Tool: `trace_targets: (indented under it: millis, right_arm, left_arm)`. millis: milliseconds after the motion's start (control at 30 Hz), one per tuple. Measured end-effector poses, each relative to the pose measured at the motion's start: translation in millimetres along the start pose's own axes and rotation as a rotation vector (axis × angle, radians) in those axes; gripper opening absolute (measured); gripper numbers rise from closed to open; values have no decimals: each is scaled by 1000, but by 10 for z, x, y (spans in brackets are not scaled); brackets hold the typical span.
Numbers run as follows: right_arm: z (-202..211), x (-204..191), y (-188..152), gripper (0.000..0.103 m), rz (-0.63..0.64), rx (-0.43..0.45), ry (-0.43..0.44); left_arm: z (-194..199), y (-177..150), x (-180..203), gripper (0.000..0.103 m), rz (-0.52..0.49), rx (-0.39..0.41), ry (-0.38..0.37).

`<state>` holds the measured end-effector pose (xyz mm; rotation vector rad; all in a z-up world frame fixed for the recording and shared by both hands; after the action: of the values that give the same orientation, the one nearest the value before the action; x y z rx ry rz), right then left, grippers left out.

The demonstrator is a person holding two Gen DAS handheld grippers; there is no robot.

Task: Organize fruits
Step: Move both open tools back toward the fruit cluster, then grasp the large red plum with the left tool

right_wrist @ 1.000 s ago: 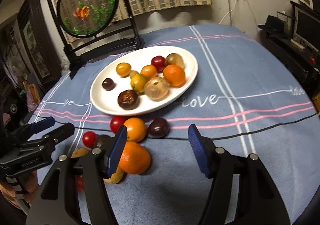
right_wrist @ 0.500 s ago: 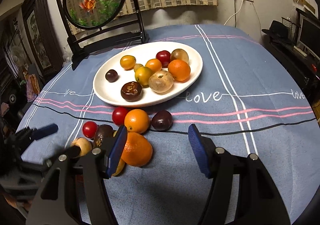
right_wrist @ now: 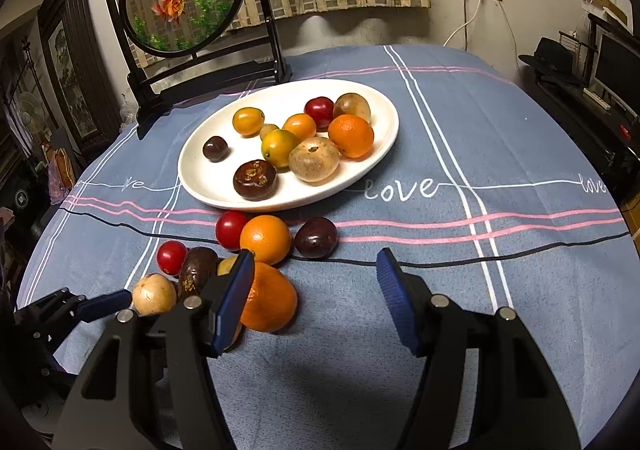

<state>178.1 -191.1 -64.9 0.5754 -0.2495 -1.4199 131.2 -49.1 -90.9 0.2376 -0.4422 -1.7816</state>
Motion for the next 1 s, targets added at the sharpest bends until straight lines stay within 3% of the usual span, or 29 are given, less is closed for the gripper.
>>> trace_targets:
  millis: [133,300,500,633,767,1000]
  right_arm:
    - [10,-19,-2,64,5,3,2]
    - [0,-39,-11,64,13,1,-1]
    - [-13,1,-9,64,-2,-4,-4]
    - [7,-23,-7,64,5,3,2]
    - [9,-31,-10,64,8,2,2]
    - [0,-53,-20,64,15,-5,-3]
  left_arm:
    - [-26,20,50,71,-32,35,38]
    - [-71,23,51,69,-29,20,31]
    - [-48,-7,53,59,-36,-10,-15]
    - [-26,-44,104,43,-55,-21,-57]
    - [-71,-59,97,55,-45,-37,-41]
    - [-139,-56,125,53,-43,-44,-34]
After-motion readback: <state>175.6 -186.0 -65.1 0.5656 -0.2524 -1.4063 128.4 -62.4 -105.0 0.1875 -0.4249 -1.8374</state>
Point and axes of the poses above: each gripper's, at about its wrist camera, not at the fingertips, and z roughly against the way its jaws point, x to its right, y to its top, the point moved 7 cm from there along -z, roughly the way its jaws point, and after that the axes turned 13 degrees about -x, right-handed, at the moved point
